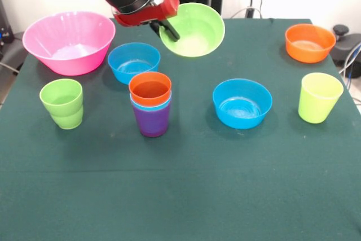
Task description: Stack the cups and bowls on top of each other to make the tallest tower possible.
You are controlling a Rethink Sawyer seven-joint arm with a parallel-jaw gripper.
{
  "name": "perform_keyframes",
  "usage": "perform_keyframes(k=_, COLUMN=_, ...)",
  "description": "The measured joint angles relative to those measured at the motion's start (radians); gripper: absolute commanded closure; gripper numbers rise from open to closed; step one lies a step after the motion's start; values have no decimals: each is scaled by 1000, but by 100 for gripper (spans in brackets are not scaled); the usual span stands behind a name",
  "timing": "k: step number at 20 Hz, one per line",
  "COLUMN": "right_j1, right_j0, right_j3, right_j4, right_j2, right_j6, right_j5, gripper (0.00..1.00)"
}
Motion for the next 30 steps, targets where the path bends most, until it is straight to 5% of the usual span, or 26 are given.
perform_keyframes(k=15, right_j1=8, right_j0=-5, right_j3=-151, right_j4=-99, right_j2=13, right_j6=0, right_j5=1, gripper=100)
perform_keyframes(k=30, right_j1=10, right_j0=-72, right_j3=-150, right_j4=-146, right_j2=50, right_j6=0, right_j5=-61, gripper=100)
